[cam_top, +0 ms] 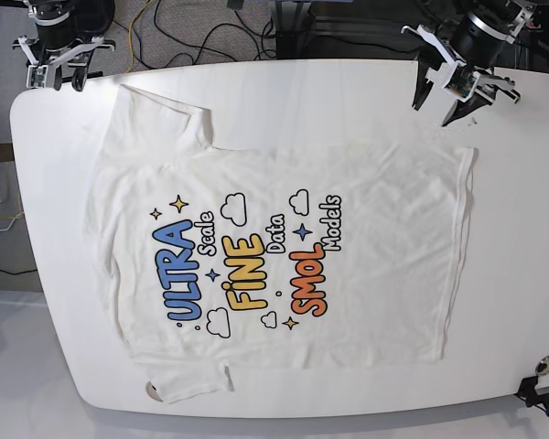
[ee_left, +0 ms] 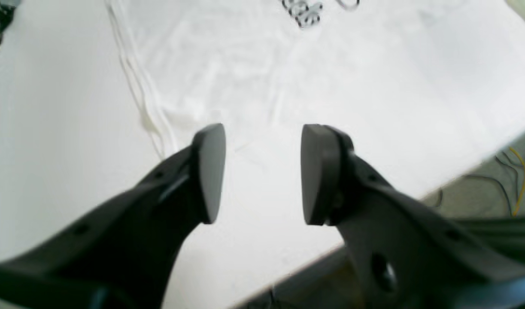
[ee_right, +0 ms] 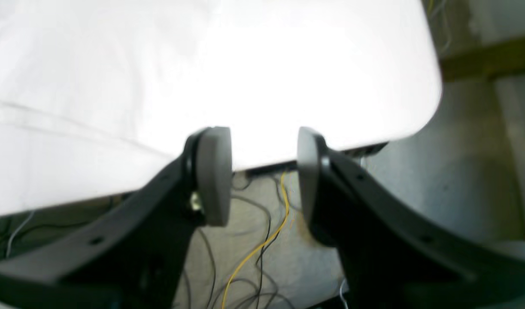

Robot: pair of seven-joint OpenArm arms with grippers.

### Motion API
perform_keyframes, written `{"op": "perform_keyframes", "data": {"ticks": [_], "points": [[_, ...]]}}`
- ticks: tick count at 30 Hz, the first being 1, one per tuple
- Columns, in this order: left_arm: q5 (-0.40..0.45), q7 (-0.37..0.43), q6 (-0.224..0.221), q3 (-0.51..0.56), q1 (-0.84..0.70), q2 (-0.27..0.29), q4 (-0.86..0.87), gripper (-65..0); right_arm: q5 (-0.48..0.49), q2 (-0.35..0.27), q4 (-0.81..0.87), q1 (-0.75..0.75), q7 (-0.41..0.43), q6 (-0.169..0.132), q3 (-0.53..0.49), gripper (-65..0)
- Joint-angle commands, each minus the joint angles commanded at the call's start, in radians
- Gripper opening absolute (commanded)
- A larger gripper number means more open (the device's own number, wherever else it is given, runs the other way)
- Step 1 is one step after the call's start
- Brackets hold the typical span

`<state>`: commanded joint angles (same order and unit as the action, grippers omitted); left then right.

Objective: Fold the T-shirt properly
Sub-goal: 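Move both grippers down toward the shirt's shoulder corners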

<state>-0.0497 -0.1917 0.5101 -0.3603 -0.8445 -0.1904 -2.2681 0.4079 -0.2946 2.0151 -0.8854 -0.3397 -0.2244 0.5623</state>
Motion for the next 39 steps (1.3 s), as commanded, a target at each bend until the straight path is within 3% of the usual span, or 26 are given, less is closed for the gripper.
{"op": "perform_keyframes", "data": {"ticks": [3, 6, 9, 14, 15, 22, 32, 39], "points": [[0.008, -0.015, -0.009, 0.007, 0.042, -0.021, 0.021, -42.7, 0.067, -0.048, 0.009, -0.003, -0.006, -0.060, 0.001, -42.5], [0.044, -0.018, -0.013, 0.025, 0.076, -0.044, 0.045, -43.6, 0.100, -0.072, 0.008, 0.000, -0.011, -0.107, 0.002, -43.1], [0.117, -0.015, -0.014, 0.063, 0.105, -0.065, 0.049, -43.1, 0.099, -0.076, 0.017, 0.011, -0.016, -0.133, -0.011, -43.9], [0.243, -0.016, -0.034, 0.148, 0.146, -0.084, 0.045, -41.9, 0.081, -0.076, 0.032, 0.024, -0.026, -0.133, -0.059, -43.3], [0.160, -0.005, -0.031, 0.077, 0.124, -0.077, 0.050, -41.9, 0.102, -0.075, 0.016, 0.022, -0.011, -0.139, -0.023, -43.2], [0.168, -0.002, -0.027, 0.076, 0.129, -0.082, 0.055, -41.4, 0.100, -0.081, -0.081, 0.089, -0.008, -0.136, -0.015, -43.1], [0.173, -0.020, -0.028, 0.076, 0.122, -0.081, 0.054, -41.4, 0.111, -0.176, -0.229, 0.160, 0.001, -0.145, -0.013, -40.1], [0.174, -0.045, -0.031, 0.078, 0.123, -0.080, 0.051, -41.6, 0.117, -0.193, -0.302, 0.184, 0.000, -0.159, -0.006, -40.2]]}}
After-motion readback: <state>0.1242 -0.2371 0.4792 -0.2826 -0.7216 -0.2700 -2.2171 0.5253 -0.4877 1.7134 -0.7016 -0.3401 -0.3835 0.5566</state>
